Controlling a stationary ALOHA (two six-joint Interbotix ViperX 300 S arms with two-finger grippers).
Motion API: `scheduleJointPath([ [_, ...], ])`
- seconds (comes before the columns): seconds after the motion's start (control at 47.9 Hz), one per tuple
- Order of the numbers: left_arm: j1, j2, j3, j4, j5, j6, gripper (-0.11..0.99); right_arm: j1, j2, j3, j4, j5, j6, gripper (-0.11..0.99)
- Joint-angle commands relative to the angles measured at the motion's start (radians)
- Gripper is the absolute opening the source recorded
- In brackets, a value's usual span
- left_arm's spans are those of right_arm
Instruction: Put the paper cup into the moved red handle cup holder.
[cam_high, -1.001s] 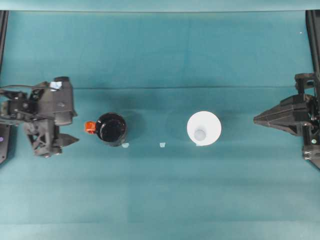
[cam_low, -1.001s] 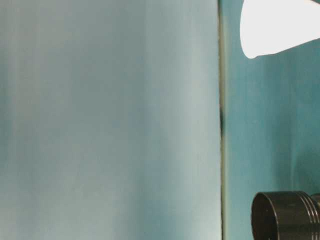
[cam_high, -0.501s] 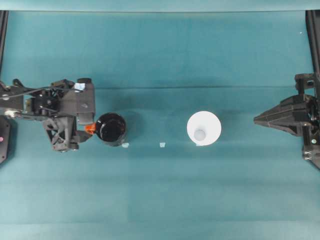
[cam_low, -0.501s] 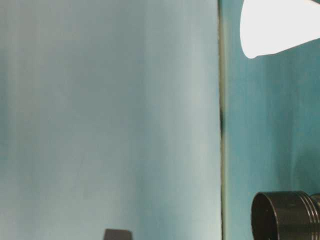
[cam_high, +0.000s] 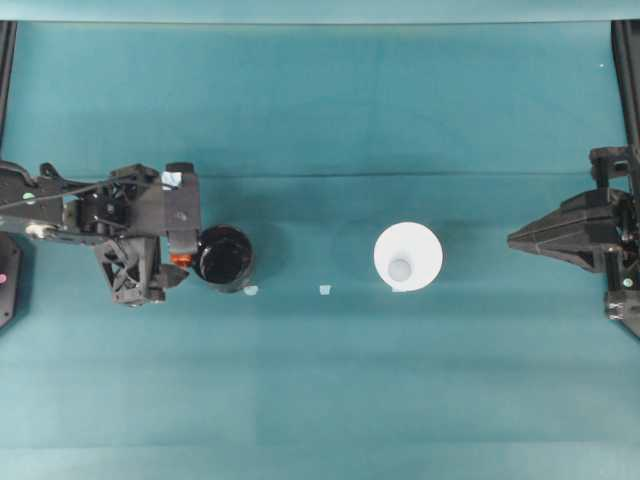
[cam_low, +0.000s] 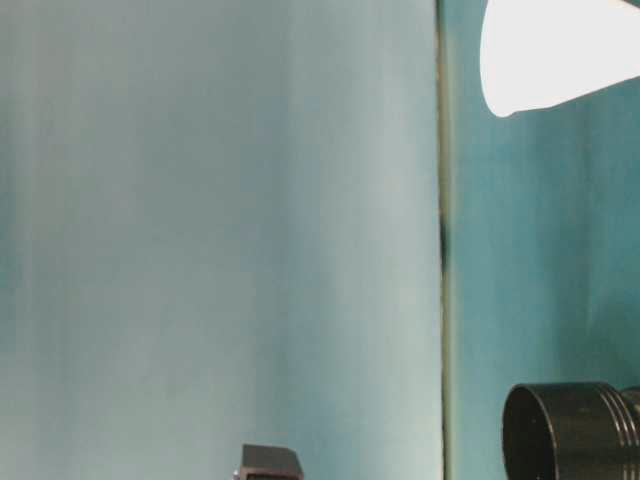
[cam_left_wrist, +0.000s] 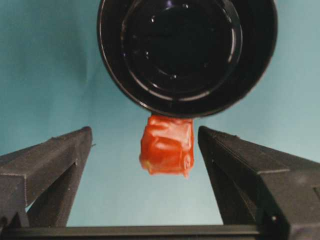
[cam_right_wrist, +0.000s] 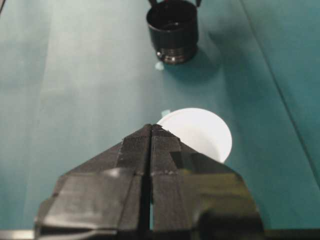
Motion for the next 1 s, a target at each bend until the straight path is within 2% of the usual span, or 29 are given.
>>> scheduleJointPath([
  [0.0,0.002,0.003,-0.014,0.003,-0.009,0.003,0.95,-0.002,0.006,-0.009,0.003,-0.005,0.009,-0.11],
  [0.313,0.002,0.003,-0.017,0.003,-0.006,0.003,0.94,-0.002,0.006,-0.009,0.003,-0.005,0.008,-0.11],
  [0.417,0.002,0.003,-0.017,0.003,-0.003,0.0,0.91,-0.002,0.006,-0.009,0.003,-0.005,0.008,-0.11],
  [0.48,0.002,0.003,-0.017,0.003,-0.003,-0.002,0.85,-0.003,0.006,-0.009,0.003,-0.003,0.008,-0.11],
  [0.542,0.0,0.003,-0.017,0.003,-0.003,0.0,0.72,-0.002,0.006,-0.009,0.003,-0.005,0.008,-0.11],
  [0.688,-0.008,0.003,-0.017,0.003,-0.003,0.006,0.3,-0.002,0.006,-0.009,0.003,-0.005,0.008,-0.11],
  [0.98,-0.012,0.002,-0.017,0.003,-0.003,0.006,0.29,-0.002,0.006,-0.009,0.003,-0.005,0.008,-0.11],
])
